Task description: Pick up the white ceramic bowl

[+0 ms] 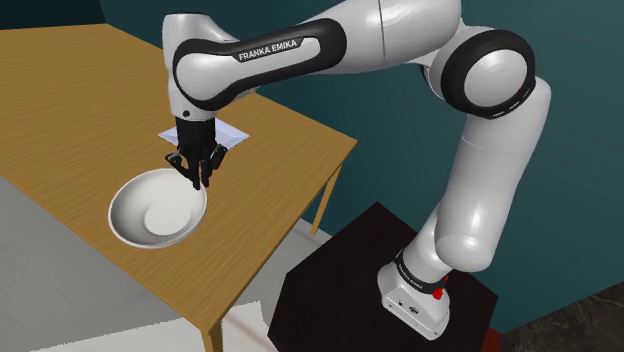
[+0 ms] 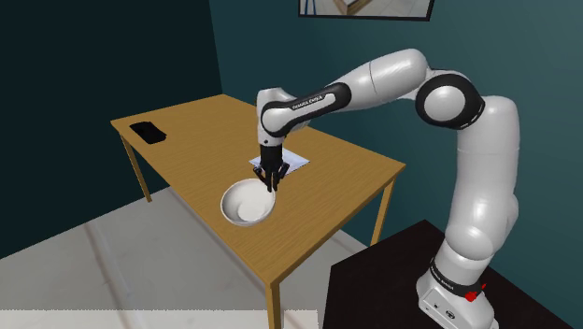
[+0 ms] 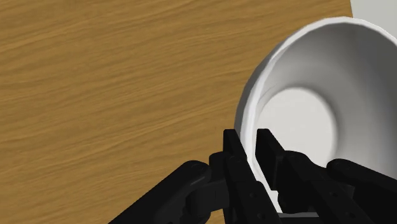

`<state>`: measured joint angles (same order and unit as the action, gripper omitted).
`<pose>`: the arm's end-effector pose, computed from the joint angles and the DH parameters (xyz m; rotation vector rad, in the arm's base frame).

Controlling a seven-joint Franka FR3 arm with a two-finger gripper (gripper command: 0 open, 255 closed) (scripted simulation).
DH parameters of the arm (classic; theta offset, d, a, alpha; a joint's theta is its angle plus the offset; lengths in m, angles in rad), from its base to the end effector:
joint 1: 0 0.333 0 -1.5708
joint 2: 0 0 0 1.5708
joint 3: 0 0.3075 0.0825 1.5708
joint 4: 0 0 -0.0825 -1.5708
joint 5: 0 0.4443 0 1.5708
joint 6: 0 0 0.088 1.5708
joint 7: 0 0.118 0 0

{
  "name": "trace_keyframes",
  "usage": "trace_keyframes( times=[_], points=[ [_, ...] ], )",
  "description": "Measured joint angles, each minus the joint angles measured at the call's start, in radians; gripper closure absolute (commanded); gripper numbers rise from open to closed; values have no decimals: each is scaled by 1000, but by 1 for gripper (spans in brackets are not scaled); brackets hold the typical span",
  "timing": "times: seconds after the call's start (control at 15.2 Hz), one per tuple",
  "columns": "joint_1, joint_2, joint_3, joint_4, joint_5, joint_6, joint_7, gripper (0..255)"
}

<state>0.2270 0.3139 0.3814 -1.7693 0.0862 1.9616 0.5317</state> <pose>0.5566 0.3805 0.3415 -3.0189 -0.0431 0.2872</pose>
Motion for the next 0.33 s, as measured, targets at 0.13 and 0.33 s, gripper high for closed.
trace_keyframes(
  times=[0.13, 0.33],
  points=[
    [-2, -9, 0, 15, 2, -24, 0, 255],
    [-3, -18, 2, 38, 5, -54, 3, 255]
  ],
)
